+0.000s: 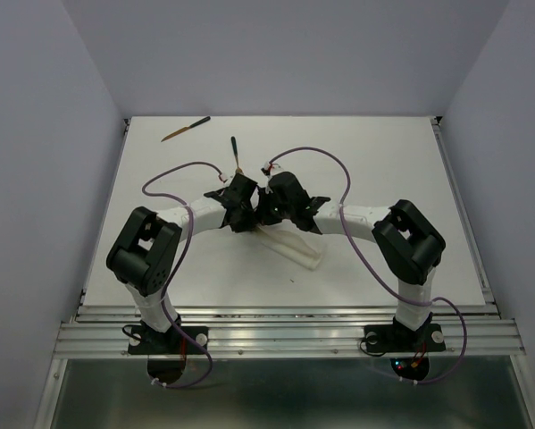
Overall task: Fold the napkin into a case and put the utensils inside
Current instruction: Grasp the top corner of the smaller rectangle folded napkin from the folded napkin.
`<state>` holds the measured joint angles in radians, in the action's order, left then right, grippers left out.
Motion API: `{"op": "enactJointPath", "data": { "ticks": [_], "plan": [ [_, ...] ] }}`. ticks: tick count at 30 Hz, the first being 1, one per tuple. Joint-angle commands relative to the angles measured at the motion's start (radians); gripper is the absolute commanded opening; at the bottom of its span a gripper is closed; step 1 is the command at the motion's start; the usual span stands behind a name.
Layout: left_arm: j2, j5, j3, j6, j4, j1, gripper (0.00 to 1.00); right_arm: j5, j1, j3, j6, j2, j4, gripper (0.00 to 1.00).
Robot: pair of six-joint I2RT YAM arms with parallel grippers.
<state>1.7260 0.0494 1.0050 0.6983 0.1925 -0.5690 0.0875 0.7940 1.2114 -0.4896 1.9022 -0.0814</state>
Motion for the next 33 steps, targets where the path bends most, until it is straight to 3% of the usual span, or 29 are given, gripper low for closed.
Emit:
{"op": "enactJointPath", "data": {
  "ticks": [1, 7, 33],
  "plan": [
    [0.006, 0.04, 0.029, -0.008, 0.03, -0.008, 0.16, 0.021, 0.004, 0.02, 0.009, -0.054, -0.04, 0.01],
    [-0.035, 0.03, 0.03, -0.005, 0.038, -0.009, 0.0, 0.031, 0.004, 0.001, 0.014, -0.051, -0.041, 0.01],
    [-0.167, -0.195, -0.143, 0.058, -0.153, 0.103, 0.0, 0.061, 0.004, -0.059, 0.025, -0.003, -0.031, 0.01]
  ]
}}
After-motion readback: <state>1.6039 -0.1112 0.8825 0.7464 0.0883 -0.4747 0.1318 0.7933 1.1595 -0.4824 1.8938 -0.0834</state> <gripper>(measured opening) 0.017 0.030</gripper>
